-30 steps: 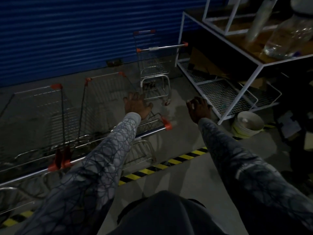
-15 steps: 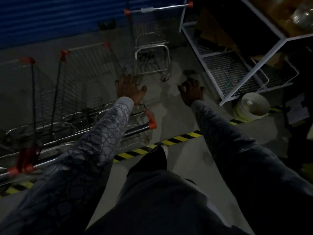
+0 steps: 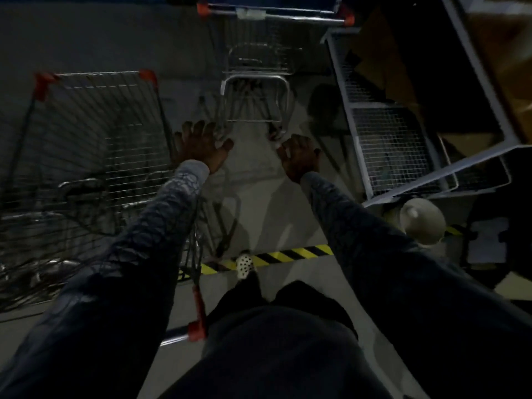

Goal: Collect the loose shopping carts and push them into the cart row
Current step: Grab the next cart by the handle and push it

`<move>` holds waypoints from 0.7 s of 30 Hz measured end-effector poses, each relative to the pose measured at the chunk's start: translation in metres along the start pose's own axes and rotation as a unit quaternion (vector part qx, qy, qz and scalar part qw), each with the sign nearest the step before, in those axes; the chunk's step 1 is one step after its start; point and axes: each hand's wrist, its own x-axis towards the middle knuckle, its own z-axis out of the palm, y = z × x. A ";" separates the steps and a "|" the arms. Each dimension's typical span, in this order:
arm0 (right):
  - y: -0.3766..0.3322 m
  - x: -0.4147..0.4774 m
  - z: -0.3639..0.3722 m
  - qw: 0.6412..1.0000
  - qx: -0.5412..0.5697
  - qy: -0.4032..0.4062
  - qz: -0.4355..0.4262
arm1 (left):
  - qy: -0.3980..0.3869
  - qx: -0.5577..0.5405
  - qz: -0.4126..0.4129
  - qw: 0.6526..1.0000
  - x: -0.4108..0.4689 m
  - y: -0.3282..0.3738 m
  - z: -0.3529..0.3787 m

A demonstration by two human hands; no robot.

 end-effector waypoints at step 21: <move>0.055 0.434 -0.098 0.979 -0.059 0.157 -0.120 | 0.049 0.090 -0.061 0.993 0.400 0.147 -0.002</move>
